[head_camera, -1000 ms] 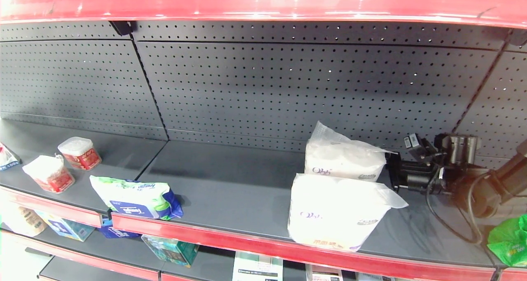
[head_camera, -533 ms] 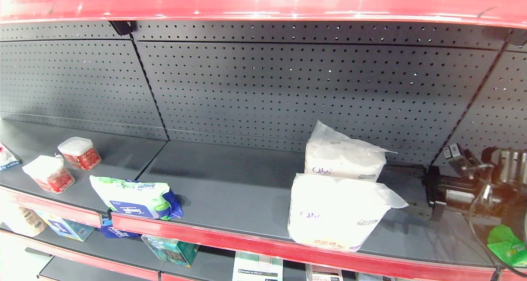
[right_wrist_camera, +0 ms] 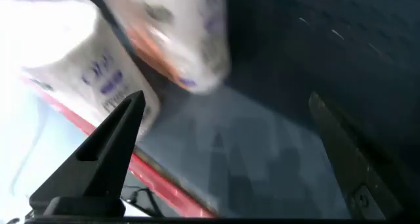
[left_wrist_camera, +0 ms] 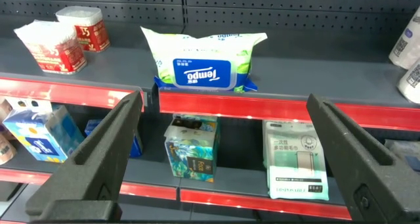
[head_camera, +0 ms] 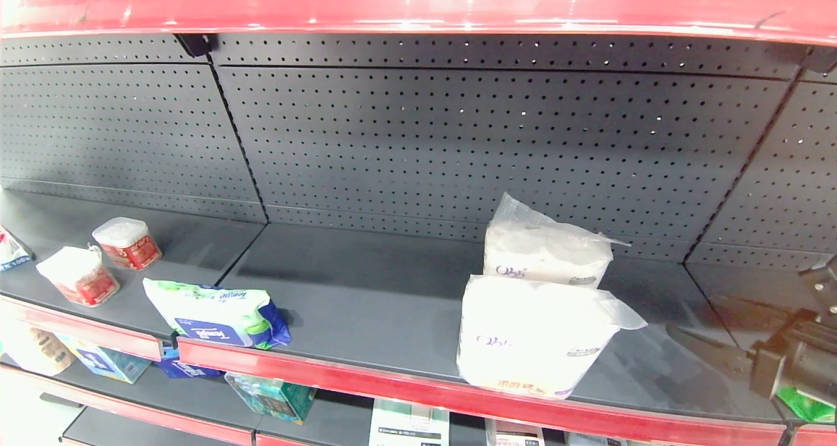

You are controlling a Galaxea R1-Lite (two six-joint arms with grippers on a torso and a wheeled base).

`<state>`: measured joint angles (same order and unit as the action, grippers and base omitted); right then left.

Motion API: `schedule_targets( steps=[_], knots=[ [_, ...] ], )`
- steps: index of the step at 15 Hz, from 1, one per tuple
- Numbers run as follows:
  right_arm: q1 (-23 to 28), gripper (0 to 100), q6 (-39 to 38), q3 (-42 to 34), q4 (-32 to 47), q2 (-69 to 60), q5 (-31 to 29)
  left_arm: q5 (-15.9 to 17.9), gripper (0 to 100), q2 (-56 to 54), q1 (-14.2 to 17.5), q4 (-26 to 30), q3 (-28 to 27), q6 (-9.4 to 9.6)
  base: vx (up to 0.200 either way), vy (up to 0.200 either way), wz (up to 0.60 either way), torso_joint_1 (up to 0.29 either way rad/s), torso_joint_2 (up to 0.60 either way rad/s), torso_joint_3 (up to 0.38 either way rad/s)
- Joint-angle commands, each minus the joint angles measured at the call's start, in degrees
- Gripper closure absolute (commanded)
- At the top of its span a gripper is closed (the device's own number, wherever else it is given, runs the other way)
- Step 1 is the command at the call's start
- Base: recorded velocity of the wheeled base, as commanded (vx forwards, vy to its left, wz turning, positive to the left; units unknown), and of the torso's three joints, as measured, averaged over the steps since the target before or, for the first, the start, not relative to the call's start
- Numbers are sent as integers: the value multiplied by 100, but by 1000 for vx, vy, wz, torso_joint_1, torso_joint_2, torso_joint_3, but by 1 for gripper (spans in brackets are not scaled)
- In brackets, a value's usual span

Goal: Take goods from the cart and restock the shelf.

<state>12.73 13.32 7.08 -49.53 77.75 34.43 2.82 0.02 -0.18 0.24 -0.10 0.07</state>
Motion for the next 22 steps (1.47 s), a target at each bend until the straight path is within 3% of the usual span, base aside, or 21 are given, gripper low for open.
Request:
schedule_targets(
  steps=[1,2,4,9,13,17,18,21,22],
  knots=[
    [-60,0,-234,-656,796,-1939,-1175,0,0,-2,1,2,1,1,0,0,0,0,0,0],
    [-86,0,-251,-699,1095,-2379,-1342,0,0,-2,1,2,1,1,0,0,0,0,0,0],
    [28,0,-269,-673,2659,-4031,-1702,0,0,-2,1,2,1,1,0,0,0,0,0,0],
    [81,0,-348,-524,5129,-7257,-1702,0,0,-2,1,2,1,1,0,0,0,0,0,0],
    [2,0,-638,-550,5006,-7134,-1632,0,0,-2,1,2,1,1,0,0,0,0,0,0],
    [-991,0,-691,-550,5006,-7239,-1404,0,0,-2,1,2,1,1,0,0,0,0,0,0],
    [-1053,0,-726,-559,4971,-7388,-1588,0,0,-2,1,2,1,1,0,0,0,0,0,0],
    [-1088,0,-1007,-708,4663,-7432,-3117,0,0,-2,1,2,1,10,0,0,0,0,0,0],
    [-1202,0,-1104,-708,4856,-7608,-3320,0,0,-2,1,2,1,10,0,0,0,0,0,0]
  ],
)
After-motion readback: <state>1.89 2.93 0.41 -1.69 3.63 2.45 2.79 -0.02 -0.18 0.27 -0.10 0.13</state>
